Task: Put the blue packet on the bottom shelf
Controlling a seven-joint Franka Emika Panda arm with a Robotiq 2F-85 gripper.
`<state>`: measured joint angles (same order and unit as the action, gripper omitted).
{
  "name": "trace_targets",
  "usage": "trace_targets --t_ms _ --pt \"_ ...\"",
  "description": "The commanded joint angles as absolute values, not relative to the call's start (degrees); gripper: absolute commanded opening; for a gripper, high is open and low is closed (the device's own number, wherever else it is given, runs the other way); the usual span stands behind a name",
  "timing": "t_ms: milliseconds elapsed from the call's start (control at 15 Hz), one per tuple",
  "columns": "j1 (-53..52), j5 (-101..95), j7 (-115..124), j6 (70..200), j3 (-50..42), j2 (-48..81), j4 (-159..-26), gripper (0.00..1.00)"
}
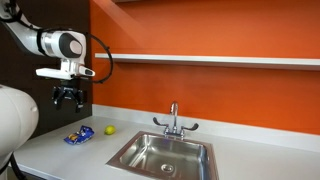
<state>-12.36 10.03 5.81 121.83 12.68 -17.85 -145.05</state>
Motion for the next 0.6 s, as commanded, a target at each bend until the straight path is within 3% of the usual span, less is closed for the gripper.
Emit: trace_targets --t_ms 0,533 --pt "-12.64 7.95 6.31 125.25 13.91 -10.19 -140.39 1.00" --pt "-12.88 4.80 6.93 130.60 13.52 4.40 -132.43 1.00"
